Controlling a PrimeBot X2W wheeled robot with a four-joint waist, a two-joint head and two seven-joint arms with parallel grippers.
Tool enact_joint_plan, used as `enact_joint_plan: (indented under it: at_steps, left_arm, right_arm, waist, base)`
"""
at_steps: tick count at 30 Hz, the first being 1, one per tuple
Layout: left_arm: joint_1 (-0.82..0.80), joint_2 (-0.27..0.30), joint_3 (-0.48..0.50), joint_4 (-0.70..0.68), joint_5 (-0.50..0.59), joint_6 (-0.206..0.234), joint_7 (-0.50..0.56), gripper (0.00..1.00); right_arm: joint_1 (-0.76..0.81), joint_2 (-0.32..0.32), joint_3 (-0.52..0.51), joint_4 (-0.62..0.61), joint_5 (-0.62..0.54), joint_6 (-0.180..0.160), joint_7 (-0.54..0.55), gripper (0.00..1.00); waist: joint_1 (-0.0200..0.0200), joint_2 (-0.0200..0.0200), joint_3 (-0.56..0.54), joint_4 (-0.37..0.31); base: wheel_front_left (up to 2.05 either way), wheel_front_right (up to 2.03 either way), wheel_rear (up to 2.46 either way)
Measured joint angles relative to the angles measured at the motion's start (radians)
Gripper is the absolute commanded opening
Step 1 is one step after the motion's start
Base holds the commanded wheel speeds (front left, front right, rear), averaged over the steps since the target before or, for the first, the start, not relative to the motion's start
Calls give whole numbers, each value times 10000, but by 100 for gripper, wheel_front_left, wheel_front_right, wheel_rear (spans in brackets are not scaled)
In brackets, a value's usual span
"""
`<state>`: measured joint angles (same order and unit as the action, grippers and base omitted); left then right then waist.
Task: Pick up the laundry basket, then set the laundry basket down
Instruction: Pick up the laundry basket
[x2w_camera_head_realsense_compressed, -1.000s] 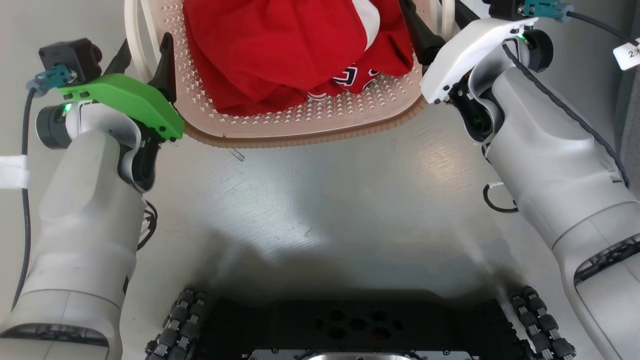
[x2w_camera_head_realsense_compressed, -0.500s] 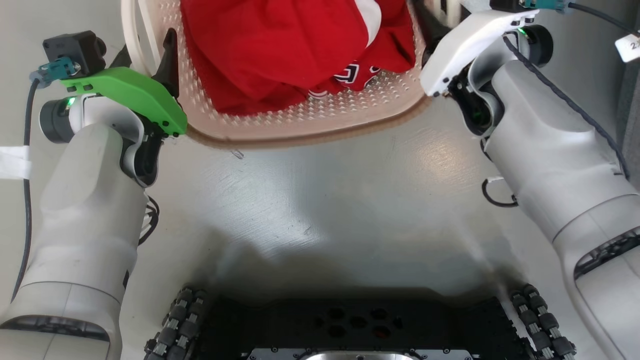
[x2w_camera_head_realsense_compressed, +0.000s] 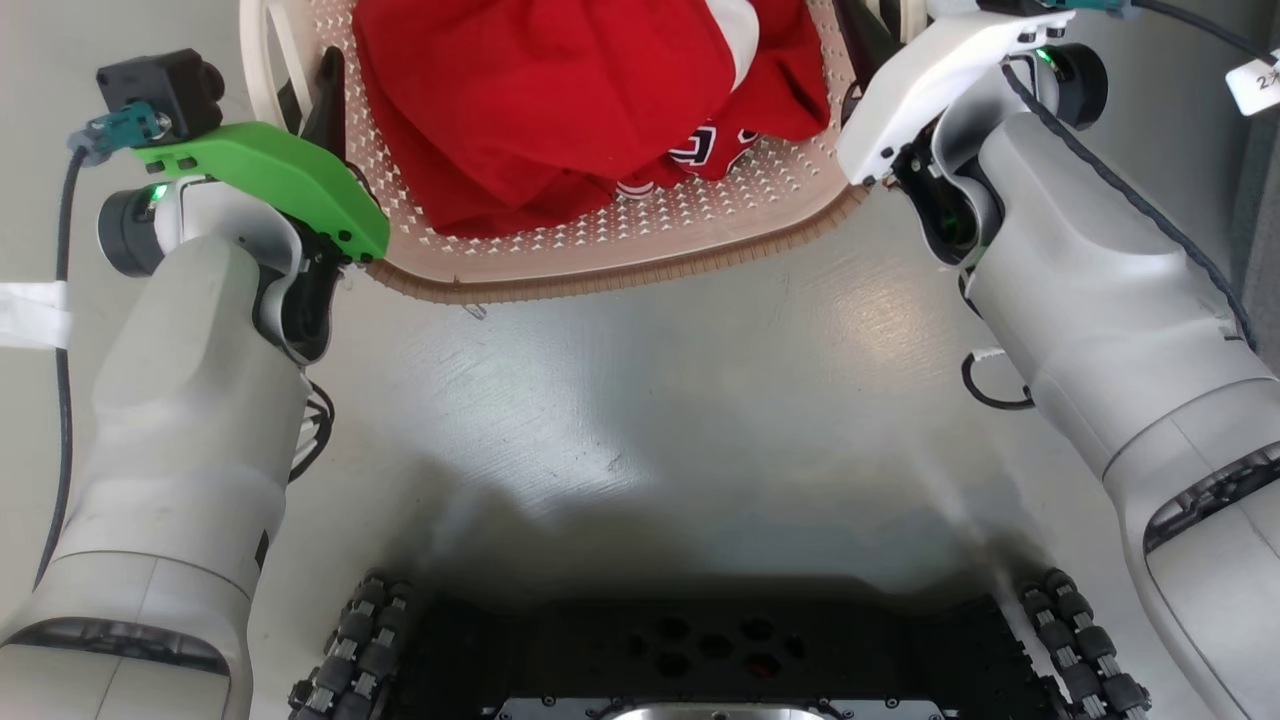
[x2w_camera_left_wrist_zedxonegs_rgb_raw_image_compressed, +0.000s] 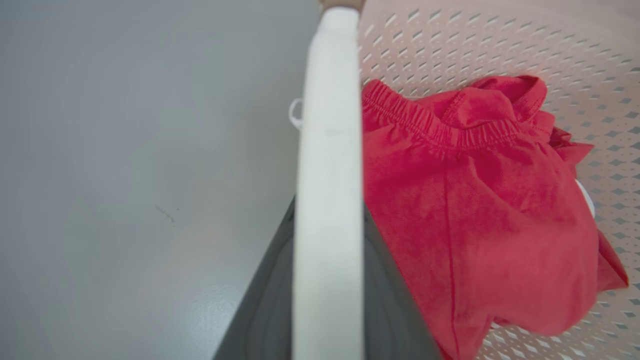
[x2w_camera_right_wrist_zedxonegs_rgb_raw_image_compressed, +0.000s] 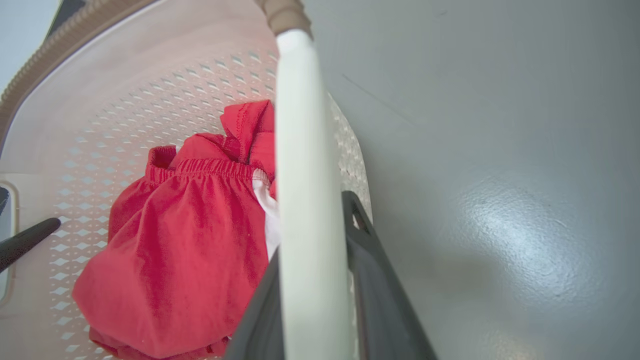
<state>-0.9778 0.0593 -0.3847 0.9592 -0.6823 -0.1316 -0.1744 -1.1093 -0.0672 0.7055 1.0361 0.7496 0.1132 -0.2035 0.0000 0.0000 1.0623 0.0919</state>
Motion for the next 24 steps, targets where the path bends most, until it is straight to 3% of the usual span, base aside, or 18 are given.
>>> enact_joint_plan:
  at_steps: [24]
  left_arm:
    - [502,165,-1103,606,-523,-2,-10,0]
  right_arm:
    - [906,128,663,516,1018,-2,-61,0]
  waist:
    - [0,0,-1817,-353]
  base:
    - [0,0,0]
